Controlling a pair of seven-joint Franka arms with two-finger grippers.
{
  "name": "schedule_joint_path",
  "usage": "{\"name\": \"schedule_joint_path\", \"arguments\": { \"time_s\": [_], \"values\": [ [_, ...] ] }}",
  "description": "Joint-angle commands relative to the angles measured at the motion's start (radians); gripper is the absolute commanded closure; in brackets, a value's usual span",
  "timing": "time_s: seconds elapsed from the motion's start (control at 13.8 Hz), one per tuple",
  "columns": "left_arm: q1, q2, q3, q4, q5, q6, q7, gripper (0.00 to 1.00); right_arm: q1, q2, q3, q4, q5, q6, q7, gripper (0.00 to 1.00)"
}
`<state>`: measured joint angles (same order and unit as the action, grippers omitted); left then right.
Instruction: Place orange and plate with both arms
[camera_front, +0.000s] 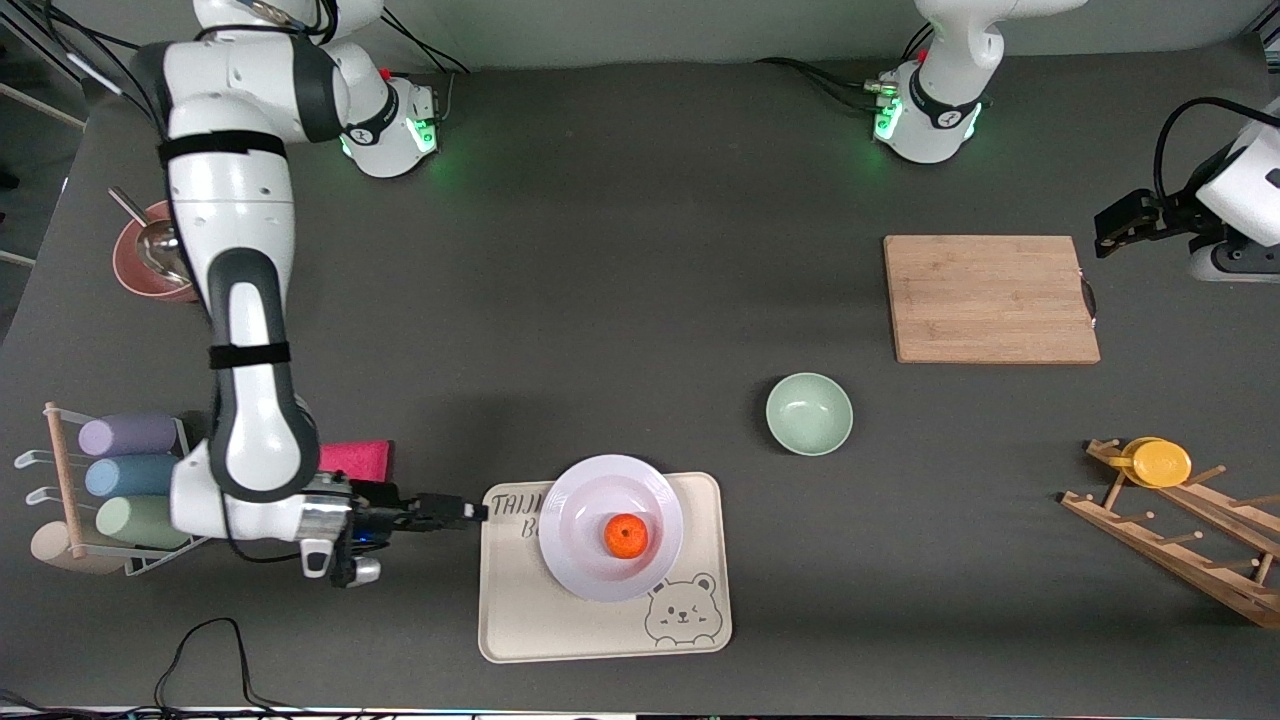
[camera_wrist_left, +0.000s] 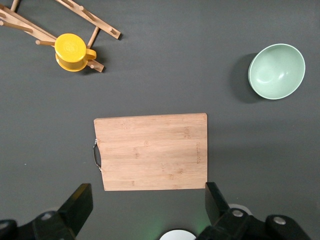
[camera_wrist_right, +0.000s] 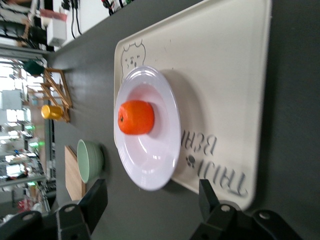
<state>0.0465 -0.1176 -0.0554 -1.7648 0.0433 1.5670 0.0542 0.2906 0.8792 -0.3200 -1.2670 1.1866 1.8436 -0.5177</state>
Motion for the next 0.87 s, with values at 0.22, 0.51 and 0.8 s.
{"name": "schedule_joint_path", "arguments": {
  "time_s": [0.22, 0.51, 0.8],
  "values": [
    [-0.007, 0.009, 0.005, 0.024, -0.007, -0.013, -0.001, 0.0, -0.056, -0.349, 0.012, -0.184, -0.483, -0.165, 0.164, 0.0],
    [-0.007, 0.029, 0.005, 0.024, -0.008, -0.008, -0.002, 0.0, -0.126, -0.569, 0.065, -0.216, -0.822, -0.309, 0.382, 0.0],
    [-0.005, 0.03, 0.005, 0.022, -0.022, -0.018, 0.001, 0.0, -0.244, -0.765, 0.211, -0.273, -1.054, -0.348, 0.415, 0.0]
  ]
}}
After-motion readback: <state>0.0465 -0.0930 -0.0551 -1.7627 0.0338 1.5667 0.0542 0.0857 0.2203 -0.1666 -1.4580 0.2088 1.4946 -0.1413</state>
